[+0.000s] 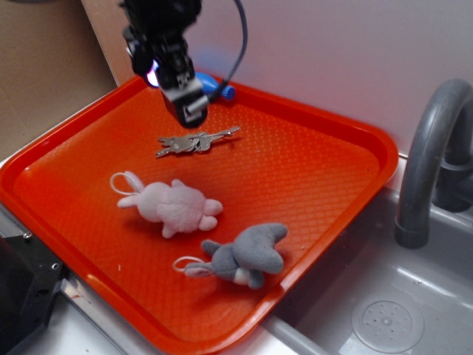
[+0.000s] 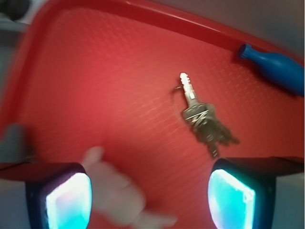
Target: Grab the silver keys.
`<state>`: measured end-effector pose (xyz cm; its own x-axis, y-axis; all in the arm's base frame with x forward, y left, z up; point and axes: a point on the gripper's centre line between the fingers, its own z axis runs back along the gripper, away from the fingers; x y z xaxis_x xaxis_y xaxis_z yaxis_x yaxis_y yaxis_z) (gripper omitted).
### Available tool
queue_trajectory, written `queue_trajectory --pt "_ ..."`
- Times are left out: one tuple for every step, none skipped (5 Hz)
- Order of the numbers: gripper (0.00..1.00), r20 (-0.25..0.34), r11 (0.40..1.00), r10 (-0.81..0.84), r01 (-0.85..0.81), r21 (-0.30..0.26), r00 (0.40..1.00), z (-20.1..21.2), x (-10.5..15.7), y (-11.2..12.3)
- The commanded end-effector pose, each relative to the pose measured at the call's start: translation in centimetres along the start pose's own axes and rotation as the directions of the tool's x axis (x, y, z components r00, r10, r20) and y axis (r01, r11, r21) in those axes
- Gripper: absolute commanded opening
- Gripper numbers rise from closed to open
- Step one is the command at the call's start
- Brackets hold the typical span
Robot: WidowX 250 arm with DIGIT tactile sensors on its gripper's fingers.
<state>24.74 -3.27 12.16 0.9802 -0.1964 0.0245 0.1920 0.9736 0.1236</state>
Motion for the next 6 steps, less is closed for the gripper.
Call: queue_trajectory --pt "1.00 0.021 0.996 0.041 -0.042 0.077 0.999 -2.5 2.0 3.7" --pt "1.00 -0.047 0.998 -0.046 0.048 0.032 0.998 -4.9 2.6 2.2" --pt "1.00 -0.090 0.990 -0.141 0.139 -0.024 0.986 -6.9 2.2 0.0" --pt "1.00 -0.076 0.989 -0.085 0.094 0.113 0.993 -8.1 2.6 -0.2" --pt "0.00 -0.039 0.988 -0.081 0.086 0.127 0.996 -7.9 3.3 -0.1" --pt "0.00 -0.040 0.989 -0.080 0.085 0.117 0.996 -7.9 3.6 -0.3"
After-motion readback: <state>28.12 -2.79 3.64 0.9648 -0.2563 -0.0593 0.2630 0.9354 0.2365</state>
